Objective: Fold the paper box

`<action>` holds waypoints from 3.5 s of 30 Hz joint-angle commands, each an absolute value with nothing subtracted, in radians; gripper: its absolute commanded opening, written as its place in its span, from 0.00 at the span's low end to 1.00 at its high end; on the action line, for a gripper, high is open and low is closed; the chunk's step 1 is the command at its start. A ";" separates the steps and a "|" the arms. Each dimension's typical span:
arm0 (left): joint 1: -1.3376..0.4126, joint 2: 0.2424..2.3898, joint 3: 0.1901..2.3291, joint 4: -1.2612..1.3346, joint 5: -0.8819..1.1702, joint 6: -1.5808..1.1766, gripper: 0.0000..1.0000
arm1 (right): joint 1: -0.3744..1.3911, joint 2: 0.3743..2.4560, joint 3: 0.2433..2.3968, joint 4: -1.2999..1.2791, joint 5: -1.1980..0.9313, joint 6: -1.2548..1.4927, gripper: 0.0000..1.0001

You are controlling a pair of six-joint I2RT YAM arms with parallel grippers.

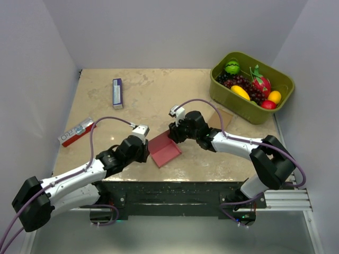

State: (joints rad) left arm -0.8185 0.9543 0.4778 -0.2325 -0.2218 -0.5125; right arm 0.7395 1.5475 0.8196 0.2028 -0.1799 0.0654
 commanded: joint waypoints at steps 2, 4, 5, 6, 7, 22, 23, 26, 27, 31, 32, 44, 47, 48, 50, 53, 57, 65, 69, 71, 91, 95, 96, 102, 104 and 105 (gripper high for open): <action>-0.811 0.977 0.460 -0.173 -0.245 -0.505 0.20 | 0.739 1.539 0.859 0.218 -0.201 0.051 0.36; -0.811 0.977 0.456 -0.164 -0.242 -0.502 0.17 | 0.739 1.534 0.856 0.216 -0.199 0.051 0.33; -0.811 0.980 0.454 -0.160 -0.241 -0.502 0.16 | 0.741 1.532 0.856 0.212 -0.198 0.052 0.29; -0.811 0.982 0.454 -0.152 -0.241 -0.497 0.15 | 0.739 1.529 0.856 0.210 -0.198 0.054 0.27; -0.811 0.982 0.456 -0.150 -0.241 -0.495 0.13 | 0.739 1.526 0.856 0.209 -0.196 0.054 0.26; -0.811 1.112 0.580 -0.103 -0.317 -0.471 0.00 | 0.808 1.361 0.741 0.285 -0.027 0.158 0.00; -0.811 1.138 0.590 -0.088 -0.327 -0.471 0.00 | 0.852 1.330 0.718 0.299 0.083 0.170 0.00; -0.811 1.192 0.629 -0.043 -0.363 -0.468 0.00 | 0.929 1.290 0.671 0.340 0.236 0.222 0.00; -0.811 1.206 0.638 -0.031 -0.371 -0.469 0.00 | 0.945 1.275 0.660 0.350 0.324 0.256 0.00; -0.811 1.258 0.657 0.072 -0.391 -0.477 0.00 | 0.994 1.261 0.612 0.400 0.486 0.327 0.00; -0.811 1.273 0.657 0.112 -0.393 -0.479 0.00 | 1.009 1.264 0.603 0.413 0.523 0.345 0.00; -0.856 1.295 0.466 0.440 -0.402 -0.520 0.00 | 1.140 1.402 0.617 0.417 0.880 0.558 0.00; -0.885 1.319 0.456 0.451 -0.426 -0.534 0.00 | 1.157 1.443 0.644 0.379 0.911 0.620 0.00; -0.891 1.325 0.454 0.451 -0.431 -0.538 0.00 | 1.163 1.454 0.652 0.365 0.939 0.649 0.00; -0.903 1.333 0.443 0.462 -0.443 -0.548 0.00 | 1.183 1.473 0.673 0.336 0.959 0.669 0.00; -0.919 1.331 0.425 0.475 -0.462 -0.564 0.00 | 1.210 1.500 0.693 0.275 1.002 0.727 0.00; -0.940 1.331 0.403 0.480 -0.482 -0.580 0.00 | 1.235 1.517 0.698 0.204 1.040 0.827 0.00; -0.968 1.324 0.337 0.508 -0.489 -0.627 0.00 | 1.272 1.555 0.704 0.034 1.091 1.005 0.00; -0.971 1.321 0.305 0.508 -0.482 -0.646 0.00 | 1.284 1.575 0.719 -0.051 1.104 1.120 0.00; -0.977 1.316 0.293 0.509 -0.483 -0.656 0.00 | 1.290 1.586 0.729 -0.081 1.111 1.159 0.00; -1.054 1.309 0.222 0.443 -0.580 -0.730 0.00 | 1.391 1.664 0.836 -0.534 1.169 1.581 0.13; -1.065 1.305 0.224 0.413 -0.612 -0.735 0.00 | 1.413 1.648 0.836 -0.587 1.180 1.638 0.22; -1.072 1.305 0.225 0.410 -0.624 -0.733 0.00 | 1.417 1.643 0.836 -0.597 1.181 1.647 0.24; -1.107 1.316 0.239 0.371 -0.672 -0.733 0.00 | 1.457 1.631 0.842 -0.672 1.190 1.713 0.41; -1.117 1.322 0.242 0.364 -0.681 -0.735 0.00 | 1.476 1.629 0.844 -0.695 1.195 1.726 0.47; -1.129 1.327 0.244 0.364 -0.690 -0.736 0.00 | 1.480 1.628 0.842 -0.696 1.195 1.727 0.50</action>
State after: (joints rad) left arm -1.0924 1.2858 0.2600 0.5316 -0.6777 -0.7197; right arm 1.4525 1.6558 0.8314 -0.6243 1.1461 1.6260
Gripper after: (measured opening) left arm 0.018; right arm 0.449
